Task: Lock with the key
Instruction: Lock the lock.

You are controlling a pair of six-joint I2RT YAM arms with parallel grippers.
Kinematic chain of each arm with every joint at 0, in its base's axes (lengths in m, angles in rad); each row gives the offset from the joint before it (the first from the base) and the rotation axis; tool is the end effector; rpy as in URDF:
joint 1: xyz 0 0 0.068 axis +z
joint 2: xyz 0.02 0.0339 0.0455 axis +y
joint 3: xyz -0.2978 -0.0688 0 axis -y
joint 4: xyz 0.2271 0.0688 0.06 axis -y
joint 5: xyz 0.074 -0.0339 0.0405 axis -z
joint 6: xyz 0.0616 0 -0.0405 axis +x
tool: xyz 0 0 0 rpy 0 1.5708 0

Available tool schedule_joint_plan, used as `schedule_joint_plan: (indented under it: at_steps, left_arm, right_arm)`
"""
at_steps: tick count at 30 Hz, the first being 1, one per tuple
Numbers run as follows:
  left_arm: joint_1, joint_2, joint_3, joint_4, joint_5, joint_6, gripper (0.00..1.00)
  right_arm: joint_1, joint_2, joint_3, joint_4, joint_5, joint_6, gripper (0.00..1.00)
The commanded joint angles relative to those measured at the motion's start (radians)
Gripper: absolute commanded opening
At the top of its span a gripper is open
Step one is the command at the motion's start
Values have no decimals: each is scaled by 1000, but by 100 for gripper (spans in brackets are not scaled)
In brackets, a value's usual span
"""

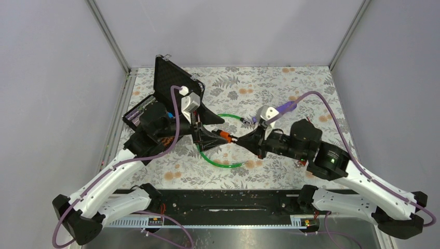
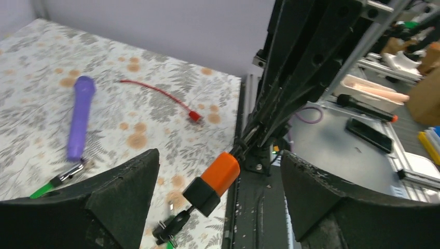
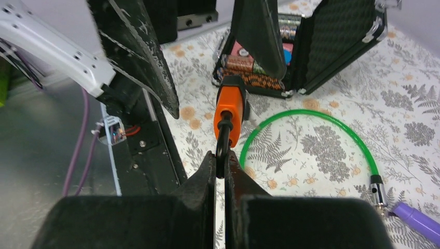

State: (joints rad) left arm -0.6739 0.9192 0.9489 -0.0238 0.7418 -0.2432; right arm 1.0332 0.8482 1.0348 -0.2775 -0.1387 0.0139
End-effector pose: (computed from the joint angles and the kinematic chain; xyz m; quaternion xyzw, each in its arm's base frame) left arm 0.1178 -0.1474 0.4177 0.3915 0.5870 -0.5217 0.4796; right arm 0.0795 0.1500 0.4257 -0.4002 0.6203 0.3806 0.5569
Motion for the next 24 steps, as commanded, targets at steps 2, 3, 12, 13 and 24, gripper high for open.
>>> schedule_joint_plan:
  at_steps: [2,3,12,13,24]
  left_arm:
    - [1,17,-20,350,207,-196,80]
    - [0,19,-30,392,223,-230,78]
    - [-5,108,-55,821,303,-584,62]
    - [-8,115,-55,841,304,-597,62]
    - [-36,148,-67,895,280,-625,51]
  right_arm:
    - [-5,-99,18,167,-7,70,0]
    - [-5,-109,12,180,3,78,0]
    - [-5,-169,5,237,-37,119,0]
    - [-5,-170,7,239,-38,120,0]
    - [-5,-135,18,321,-45,153,0]
